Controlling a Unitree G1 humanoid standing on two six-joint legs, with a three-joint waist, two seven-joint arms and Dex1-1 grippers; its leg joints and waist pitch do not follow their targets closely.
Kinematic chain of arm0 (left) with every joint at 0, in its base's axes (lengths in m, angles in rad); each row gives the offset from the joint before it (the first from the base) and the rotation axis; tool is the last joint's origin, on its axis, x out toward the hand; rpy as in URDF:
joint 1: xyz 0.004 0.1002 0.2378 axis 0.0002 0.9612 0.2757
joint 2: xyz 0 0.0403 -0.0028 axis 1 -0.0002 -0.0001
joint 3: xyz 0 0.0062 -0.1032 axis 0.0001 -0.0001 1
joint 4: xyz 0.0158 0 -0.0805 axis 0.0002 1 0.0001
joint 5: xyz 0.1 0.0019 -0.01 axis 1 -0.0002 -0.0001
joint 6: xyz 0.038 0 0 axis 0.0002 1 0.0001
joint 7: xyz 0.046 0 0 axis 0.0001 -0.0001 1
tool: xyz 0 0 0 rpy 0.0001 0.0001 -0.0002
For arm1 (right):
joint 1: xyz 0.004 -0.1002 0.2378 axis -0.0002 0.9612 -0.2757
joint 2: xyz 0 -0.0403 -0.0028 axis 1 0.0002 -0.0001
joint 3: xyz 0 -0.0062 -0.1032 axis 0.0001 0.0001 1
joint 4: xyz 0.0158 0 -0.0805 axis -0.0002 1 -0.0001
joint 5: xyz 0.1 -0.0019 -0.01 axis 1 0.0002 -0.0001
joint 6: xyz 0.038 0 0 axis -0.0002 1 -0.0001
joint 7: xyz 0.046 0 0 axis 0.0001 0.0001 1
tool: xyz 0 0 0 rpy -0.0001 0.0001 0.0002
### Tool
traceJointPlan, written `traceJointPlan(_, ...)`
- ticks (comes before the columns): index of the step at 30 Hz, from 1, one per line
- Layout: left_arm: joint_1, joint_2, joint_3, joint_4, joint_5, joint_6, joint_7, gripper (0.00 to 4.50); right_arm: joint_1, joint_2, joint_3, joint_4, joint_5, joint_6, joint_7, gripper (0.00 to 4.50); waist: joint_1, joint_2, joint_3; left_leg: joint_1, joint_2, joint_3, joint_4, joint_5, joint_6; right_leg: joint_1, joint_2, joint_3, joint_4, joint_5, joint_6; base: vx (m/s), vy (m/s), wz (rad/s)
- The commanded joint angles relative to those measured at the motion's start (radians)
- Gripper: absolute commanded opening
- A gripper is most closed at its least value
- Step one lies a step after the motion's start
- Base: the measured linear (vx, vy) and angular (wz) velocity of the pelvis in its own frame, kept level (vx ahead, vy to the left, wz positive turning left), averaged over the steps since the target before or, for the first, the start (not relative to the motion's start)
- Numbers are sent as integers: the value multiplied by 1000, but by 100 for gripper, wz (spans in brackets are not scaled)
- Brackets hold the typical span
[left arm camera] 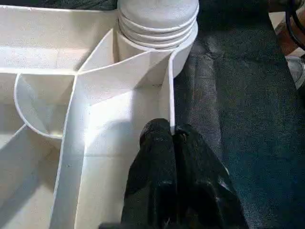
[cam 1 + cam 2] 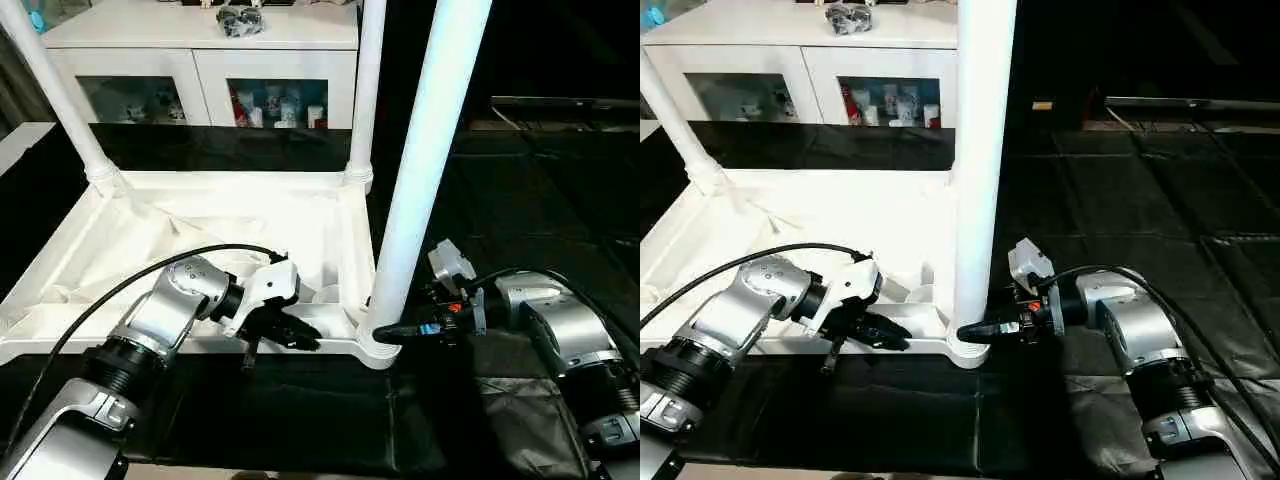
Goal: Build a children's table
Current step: Rotate leg to tighten
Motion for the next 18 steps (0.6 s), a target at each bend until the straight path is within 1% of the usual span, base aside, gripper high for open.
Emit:
traceJointPlan(1, -8, -15, -16, -34, -17, -8, -20, 0, -4, 5, 4, -10, 14, 18, 12, 204, -4, -12, -74, 7, 16, 7, -68, -217, 56, 56, -30, 38, -59, -247, -244, 0, 0, 0)
traceJointPlan(3, -13, -41, 11, -19, -25, 28, 36, 0, 15, 15, 0, -25, 21, 32, -18, 204, -3, -13, -74, 7, 16, 7, -67, -207, 57, 56, -29, 39, -58, -239, -245, 0, 0, 0)
traceJointPlan(4, -13, -41, 11, -19, -25, 28, 36, 0, 15, 15, 0, -25, 21, 32, -18, 204, -3, -13, -73, 8, 16, 8, -67, -210, 59, 54, -29, 39, -60, -244, -246, 0, 0, 0)
traceJointPlan(5, -16, -52, 19, -14, -24, 45, 62, 0, 26, 24, -2, -28, 15, 38, -51, 204, -3, -14, -73, 8, 16, 8, -67, -213, 58, 55, -29, 39, -60, -251, -244, 0, 0, 0)
traceJointPlan(6, -19, -68, 29, -5, -22, 55, 98, 0, 38, 39, -5, -30, 8, 50, -94, 203, -3, -14, -71, 8, 15, 8, -68, -219, 54, 54, -30, 39, -62, -273, -237, 0, 0, 0)
traceJointPlan(7, -19, -71, 31, -4, -22, 58, 104, 0, 39, 41, -6, -29, 6, 50, -103, 202, -5, -14, -68, 6, 14, 8, -69, -232, 50, 54, -30, 38, -66, -302, -226, 0, 0, 0)
traceJointPlan(8, -24, -93, 43, 5, -18, 80, 153, 0, 47, 67, -14, -22, -12, 52, -175, 201, -7, -12, -67, 10, 14, 8, -71, -251, 41, 51, -30, 39, -73, -336, -213, 0, 0, 0)
traceJointPlan(9, -28, -113, 51, 11, -12, 95, 196, 0, 48, 93, -23, -11, -28, 53, -246, 200, -10, -13, -67, 10, 13, 6, -71, -249, 33, 53, -31, 39, -72, -344, -207, 0, 0, 0)
traceJointPlan(10, -35, -140, 62, 19, -6, 118, 250, 0, 46, 132, -35, 3, -48, 57, -340, 200, -14, -14, -66, 7, 10, 4, -73, -262, 24, 54, -31, 35, -76, -384, -190, 0, 0, 0)
traceJointPlan(11, -41, -159, 70, 24, -4, 136, 284, 0, 43, 160, -43, 10, -59, 63, -399, 200, -19, -11, -64, 8, 11, 3, -76, -269, 15, 52, -31, 36, -77, -403, -182, 0, 0, 0)
traceJointPlan(12, -46, -177, 77, 28, -3, 152, 314, 0, 40, 185, -49, 15, -67, 72, -452, 200, -29, -13, -61, 11, 7, 1, -77, -299, 4, 50, -32, 30, -86, -466, -160, 0, 0, 0)
traceJointPlan(13, -46, -177, 77, 28, -3, 152, 314, 0, 40, 185, -49, 15, -67, 72, -452, 199, -36, -16, -62, 8, 3, -2, -76, -309, 2, 54, -32, 27, -90, -506, -136, 0, 0, 0)
traceJointPlan(14, -73, -243, 109, 44, -6, 205, 423, 0, 14, 270, -62, 37, -95, 99, -609, 199, -42, -12, -62, 5, 3, -3, -78, -304, 7, 55, -31, 28, -94, -507, -125, 0, 0, 0)
traceJointPlan(15, -83, -265, 121, 50, -6, 223, 461, 0, 1, 299, -68, 49, -105, 110, -666, 198, -48, -11, -60, 4, 4, -2, -78, -300, 3, 52, -30, 29, -92, -500, -127, 0, 0, 0)
traceJointPlan(16, -94, -289, 133, 57, -6, 240, 503, 0, -14, 331, -73, 66, -117, 118, -728, 198, -58, -11, -61, 5, 1, -3, -77, -304, -5, 48, -29, 26, -93, -502, -132, 0, 0, 0)
traceJointPlan(17, -101, -306, 140, 59, -7, 252, 531, 0, -26, 355, -78, 76, -119, 126, -767, 198, -64, -13, -63, 3, 0, -5, -76, -305, -8, 51, -29, 24, -92, -507, -130, 0, 0, 0)
traceJointPlan(18, -106, -323, 148, 60, -9, 265, 558, 0, -36, 377, -80, 81, -121, 132, -800, 198, -68, -12, -63, 6, -1, -6, -76, -309, -3, 49, -29, 22, -96, -514, -125, 0, 0, 0)
